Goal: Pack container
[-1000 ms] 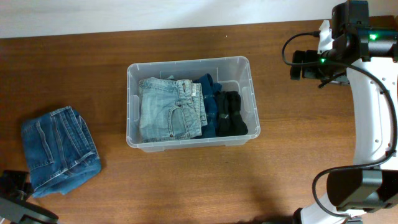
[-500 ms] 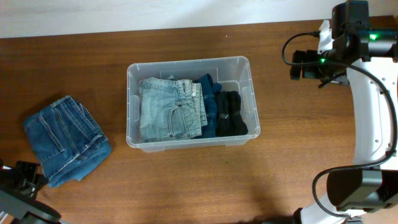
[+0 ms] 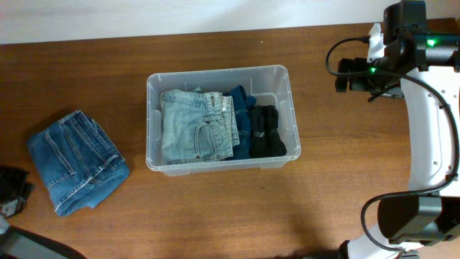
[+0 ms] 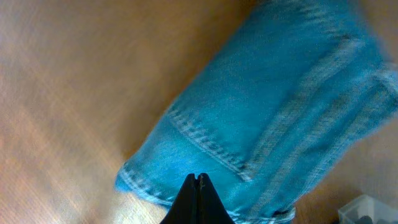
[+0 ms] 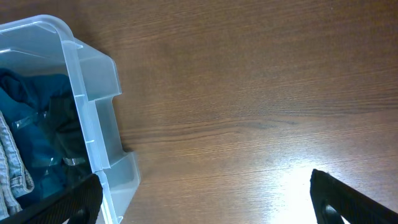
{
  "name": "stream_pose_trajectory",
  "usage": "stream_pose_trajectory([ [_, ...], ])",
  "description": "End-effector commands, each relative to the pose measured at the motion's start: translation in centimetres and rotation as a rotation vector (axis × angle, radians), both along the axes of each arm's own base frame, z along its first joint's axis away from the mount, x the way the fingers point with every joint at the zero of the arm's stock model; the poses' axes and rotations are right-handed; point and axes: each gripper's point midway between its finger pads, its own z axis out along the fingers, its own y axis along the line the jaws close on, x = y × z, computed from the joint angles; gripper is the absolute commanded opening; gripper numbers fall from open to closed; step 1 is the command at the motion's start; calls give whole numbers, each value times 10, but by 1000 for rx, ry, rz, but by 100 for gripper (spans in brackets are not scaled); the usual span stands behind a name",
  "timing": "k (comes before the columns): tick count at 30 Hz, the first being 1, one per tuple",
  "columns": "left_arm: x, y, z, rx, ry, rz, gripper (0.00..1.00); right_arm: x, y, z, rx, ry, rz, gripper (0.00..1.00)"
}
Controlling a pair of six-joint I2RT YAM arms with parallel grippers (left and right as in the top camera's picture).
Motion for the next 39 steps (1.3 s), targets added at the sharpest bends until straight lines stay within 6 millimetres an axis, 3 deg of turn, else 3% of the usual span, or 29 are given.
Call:
stream_pose_trajectory([
  [1,28,-13,15,77,-50,-166,2,-1,-2,5,-6,-15,-5,99],
  [3,43,-19,17,120,-57,-218,8,-1,-2,5,-6,-15,-5,98],
  [8,71,-20,22,297,-18,-309,59,-1,-2,5,-6,-15,-5,99],
  [11,87,-22,28,393,-14,-408,76,-1,-2,5,-6,-15,-5,99],
  [18,88,-16,31,516,76,-465,83,-1,-2,5,-6,-16,-5,98],
  [27,81,-10,27,529,119,-450,83,-1,-2,5,-6,-15,-5,99],
  [31,77,-12,12,501,147,-459,85,-1,-2,5,-6,-15,-5,98],
  [38,72,-15,-33,412,231,-487,87,-1,-2,5,-6,-15,-5,99],
  [39,71,-16,-40,397,246,-493,93,-1,-2,5,-6,-15,-5,98],
])
